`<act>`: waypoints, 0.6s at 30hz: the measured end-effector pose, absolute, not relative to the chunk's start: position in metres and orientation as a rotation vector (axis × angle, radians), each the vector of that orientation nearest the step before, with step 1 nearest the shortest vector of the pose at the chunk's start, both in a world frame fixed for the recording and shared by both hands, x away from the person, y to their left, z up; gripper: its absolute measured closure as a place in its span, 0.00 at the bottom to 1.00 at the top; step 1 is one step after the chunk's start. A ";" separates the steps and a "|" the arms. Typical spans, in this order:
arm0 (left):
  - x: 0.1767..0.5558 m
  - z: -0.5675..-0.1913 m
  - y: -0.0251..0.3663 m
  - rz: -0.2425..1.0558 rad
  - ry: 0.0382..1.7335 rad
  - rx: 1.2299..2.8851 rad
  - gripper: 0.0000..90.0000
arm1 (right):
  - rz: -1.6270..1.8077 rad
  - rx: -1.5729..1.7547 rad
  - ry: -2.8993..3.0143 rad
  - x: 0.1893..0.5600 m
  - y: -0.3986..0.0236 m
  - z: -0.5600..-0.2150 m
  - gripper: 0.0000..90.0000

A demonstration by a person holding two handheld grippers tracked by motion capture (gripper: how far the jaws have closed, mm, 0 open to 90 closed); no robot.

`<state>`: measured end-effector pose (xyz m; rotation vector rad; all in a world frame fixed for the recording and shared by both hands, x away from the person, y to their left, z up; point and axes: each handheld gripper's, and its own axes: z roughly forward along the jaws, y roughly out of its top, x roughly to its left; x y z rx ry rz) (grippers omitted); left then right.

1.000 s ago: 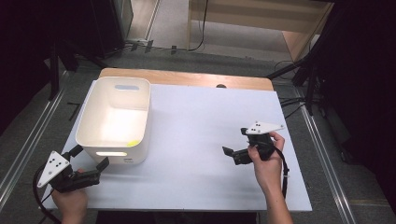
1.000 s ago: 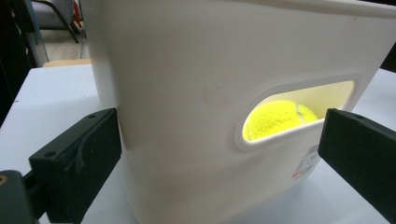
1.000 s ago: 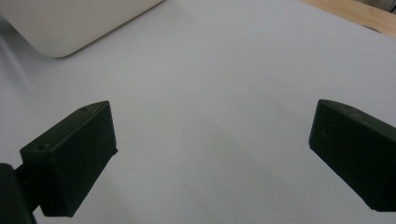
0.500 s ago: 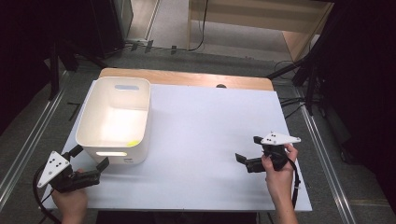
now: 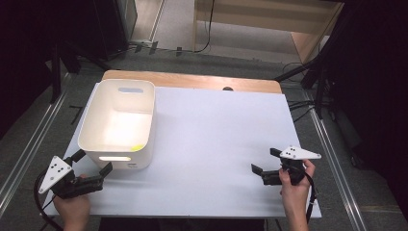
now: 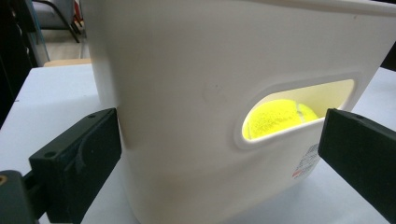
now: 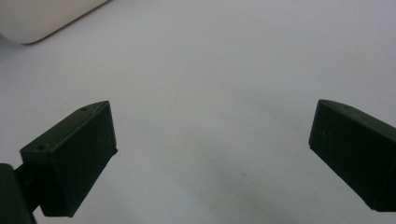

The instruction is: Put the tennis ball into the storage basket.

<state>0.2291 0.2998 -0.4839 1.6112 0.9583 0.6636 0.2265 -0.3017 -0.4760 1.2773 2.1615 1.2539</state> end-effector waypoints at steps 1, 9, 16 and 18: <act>0.229 -0.484 0.300 0.664 0.959 1.612 0.00 | 1.256 1.288 2.151 0.225 -0.303 -0.477 0.00; 0.229 -0.484 0.300 0.668 0.958 1.612 0.00 | 1.289 1.313 2.096 0.215 -0.318 -0.489 0.00; 0.229 -0.484 0.300 0.668 0.957 1.612 0.00 | 1.312 1.347 2.049 0.206 -0.330 -0.499 0.00; 0.229 -0.484 0.299 0.672 0.957 1.615 0.00 | 1.321 1.344 2.037 0.204 -0.334 -0.501 0.00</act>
